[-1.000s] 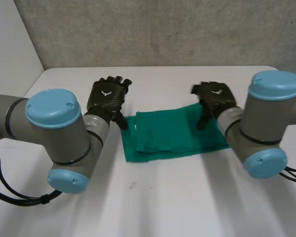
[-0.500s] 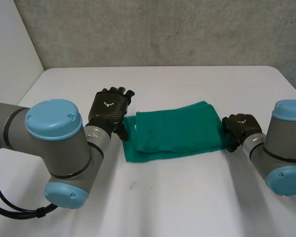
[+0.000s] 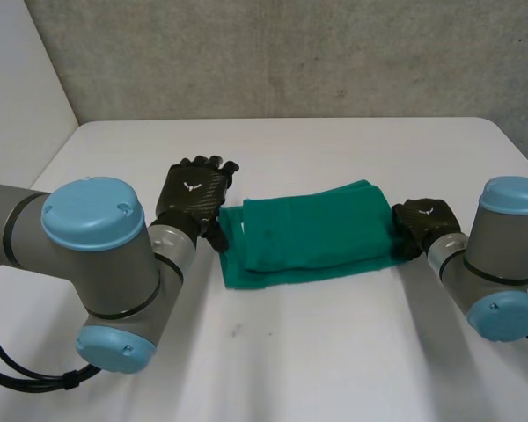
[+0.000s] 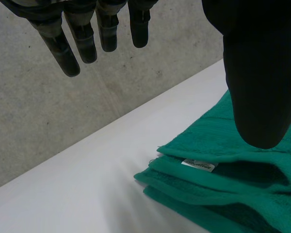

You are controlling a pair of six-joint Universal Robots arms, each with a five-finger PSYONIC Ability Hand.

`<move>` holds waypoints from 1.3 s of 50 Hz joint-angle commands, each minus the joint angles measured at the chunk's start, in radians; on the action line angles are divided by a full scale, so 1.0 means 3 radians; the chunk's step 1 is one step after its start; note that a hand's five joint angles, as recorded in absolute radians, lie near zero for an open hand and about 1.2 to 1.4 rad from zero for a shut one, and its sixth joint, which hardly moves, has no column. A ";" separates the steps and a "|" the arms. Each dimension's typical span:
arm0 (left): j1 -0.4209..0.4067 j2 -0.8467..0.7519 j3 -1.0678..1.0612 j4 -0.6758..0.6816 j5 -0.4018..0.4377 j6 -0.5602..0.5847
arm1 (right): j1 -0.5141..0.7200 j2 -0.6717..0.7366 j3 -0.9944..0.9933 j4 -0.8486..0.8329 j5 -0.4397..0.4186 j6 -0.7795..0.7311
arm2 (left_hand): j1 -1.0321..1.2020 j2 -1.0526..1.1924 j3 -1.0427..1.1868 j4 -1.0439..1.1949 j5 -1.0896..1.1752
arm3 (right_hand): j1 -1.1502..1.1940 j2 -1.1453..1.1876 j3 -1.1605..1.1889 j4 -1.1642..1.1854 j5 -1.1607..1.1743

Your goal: Fold the towel.

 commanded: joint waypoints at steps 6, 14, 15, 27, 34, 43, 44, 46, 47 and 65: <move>0.0039 0.0065 0.0006 0.0018 -0.0005 -0.0004 | 0.0673 -0.0066 -0.0642 0.0123 -0.0050 -0.0416 | 0.0033 0.0027 -0.0006 0.0032 -0.0029 | 0.1513 0.0724 0.0722 0.0697 0.0840; 0.0171 0.0131 0.0016 0.0038 -0.0152 -0.0009 | 0.1580 0.0077 -0.0812 0.0149 -0.0648 -0.0662 | 0.0004 -0.0002 -0.0035 0.0002 -0.0058 | 0.1513 0.0724 0.0722 0.0697 0.0840; 0.0182 0.0132 0.0026 0.0038 -0.0189 -0.0009 | 0.1626 0.0123 -0.0807 0.0154 -0.0705 -0.0677 | 0.0003 -0.0003 -0.0035 0.0002 -0.0058 | 0.1513 0.0724 0.0722 0.0697 0.0840; 0.0197 0.0065 0.0087 0.0043 -0.0230 -0.0126 | 0.1606 0.0195 -0.0935 0.0175 0.0123 -0.0520 | 0.0023 0.0017 -0.0016 0.0022 -0.0039 | -0.2220 -0.3010 -0.3011 -0.3036 -0.2893; 0.0157 -0.0114 0.0267 0.0038 -0.0041 -0.0300 | 0.1238 -0.0066 -0.1001 0.0277 0.0098 0.0447 | 0.0101 0.0095 0.0062 0.0100 0.0039 | -0.2559 -0.3349 -0.3351 -0.3375 -0.3232; 0.0044 -0.0615 0.0593 -0.0212 0.0015 -0.0377 | 0.1028 0.0312 -0.1533 0.0951 -0.0281 0.0790 | 0.0209 0.0203 0.0170 0.0208 0.0147 | -0.2559 -0.3349 -0.3351 -0.3375 -0.3232; 0.0044 -0.0661 0.0619 -0.0253 0.0015 -0.0382 | 0.1013 0.0449 -0.1675 0.1099 -0.0286 0.0790 | 0.0219 0.0213 0.0180 0.0217 0.0157 | -0.2559 -0.3349 -0.3351 -0.3375 -0.3232; 0.0044 -0.0763 0.0665 -0.0376 0.0000 -0.0382 | 0.1008 0.0588 -0.1829 0.1273 -0.0286 0.0775 | 0.0219 0.0213 0.0180 0.0217 0.0157 | -0.2559 -0.3349 -0.3351 -0.3375 -0.3232; 0.0044 -0.0814 0.0681 -0.0457 -0.0010 -0.0382 | 0.1003 0.0720 -0.1962 0.1426 -0.0291 0.0765 | 0.0209 0.0203 0.0170 0.0208 0.0147 | -0.2559 -0.3349 -0.3351 -0.3375 -0.3232; 0.0095 -0.0283 0.0706 -0.1000 0.0046 -0.0362 | 0.1023 0.0543 -0.2510 0.1806 -0.0209 0.0754 | 0.0082 0.0076 0.0043 0.0080 0.0020 | -0.2559 -0.3349 -0.3351 -0.3375 -0.3232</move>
